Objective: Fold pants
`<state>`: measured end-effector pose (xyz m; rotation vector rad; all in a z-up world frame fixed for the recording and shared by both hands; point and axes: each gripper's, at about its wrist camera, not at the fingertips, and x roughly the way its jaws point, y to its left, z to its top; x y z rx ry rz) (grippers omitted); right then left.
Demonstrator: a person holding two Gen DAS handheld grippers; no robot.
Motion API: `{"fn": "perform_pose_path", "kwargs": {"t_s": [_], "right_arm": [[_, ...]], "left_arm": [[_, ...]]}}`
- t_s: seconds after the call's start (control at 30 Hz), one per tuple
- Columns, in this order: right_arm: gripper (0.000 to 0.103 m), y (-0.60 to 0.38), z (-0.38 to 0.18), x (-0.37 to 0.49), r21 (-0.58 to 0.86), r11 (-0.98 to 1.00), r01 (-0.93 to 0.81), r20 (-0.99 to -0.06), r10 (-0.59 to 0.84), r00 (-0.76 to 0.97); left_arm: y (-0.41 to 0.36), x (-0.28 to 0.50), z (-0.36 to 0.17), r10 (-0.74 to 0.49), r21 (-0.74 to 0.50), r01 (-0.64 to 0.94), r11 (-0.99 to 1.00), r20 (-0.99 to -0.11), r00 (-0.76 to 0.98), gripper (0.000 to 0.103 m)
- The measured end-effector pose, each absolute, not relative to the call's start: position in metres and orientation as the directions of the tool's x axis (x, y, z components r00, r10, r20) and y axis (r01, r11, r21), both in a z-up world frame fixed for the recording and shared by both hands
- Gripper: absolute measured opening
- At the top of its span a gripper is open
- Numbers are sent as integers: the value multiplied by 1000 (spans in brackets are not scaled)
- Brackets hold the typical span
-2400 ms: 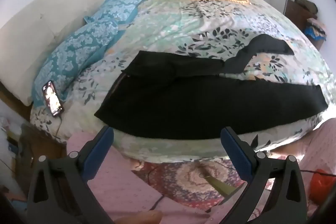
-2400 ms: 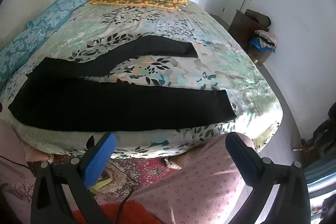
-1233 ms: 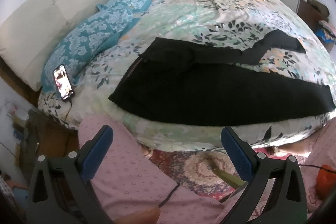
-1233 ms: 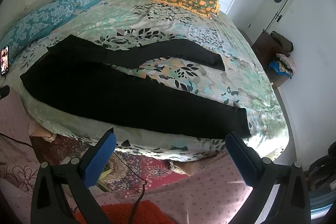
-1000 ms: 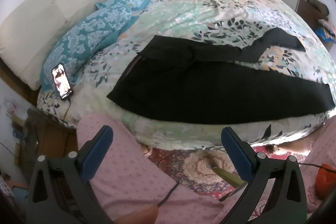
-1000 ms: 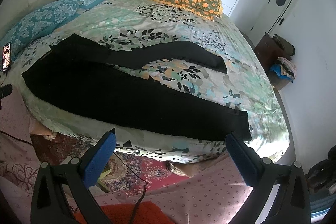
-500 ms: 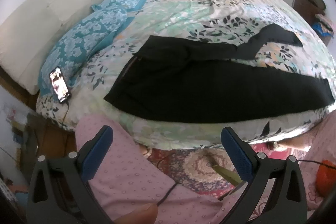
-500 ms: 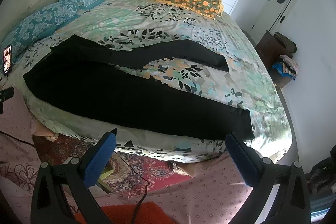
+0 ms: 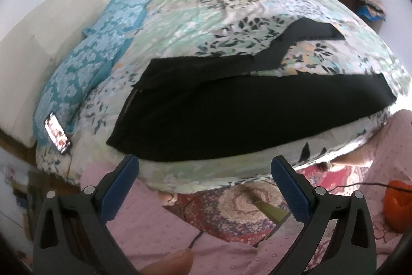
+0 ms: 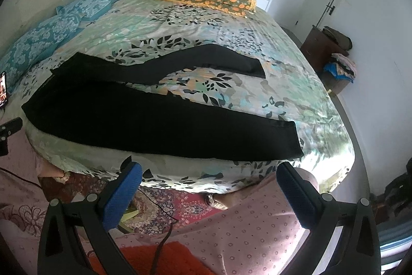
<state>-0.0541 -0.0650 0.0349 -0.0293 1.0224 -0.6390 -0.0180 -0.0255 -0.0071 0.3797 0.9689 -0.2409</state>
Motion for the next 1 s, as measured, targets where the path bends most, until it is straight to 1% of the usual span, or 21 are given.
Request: {"fn": "perform_pose_path", "kwargs": {"t_s": [0.33, 1.0], "right_arm": [[103, -66, 34, -56, -311, 818, 483, -784, -508, 357], [103, -62, 31, -55, -308, 830, 465, -795, -492, 354]], "left_arm": [[-37, -23, -8, -56, 206, 416, 886, -841, 538, 103], [-35, -26, -14, -61, 194, 418, 888, -849, 525, 103]]}}
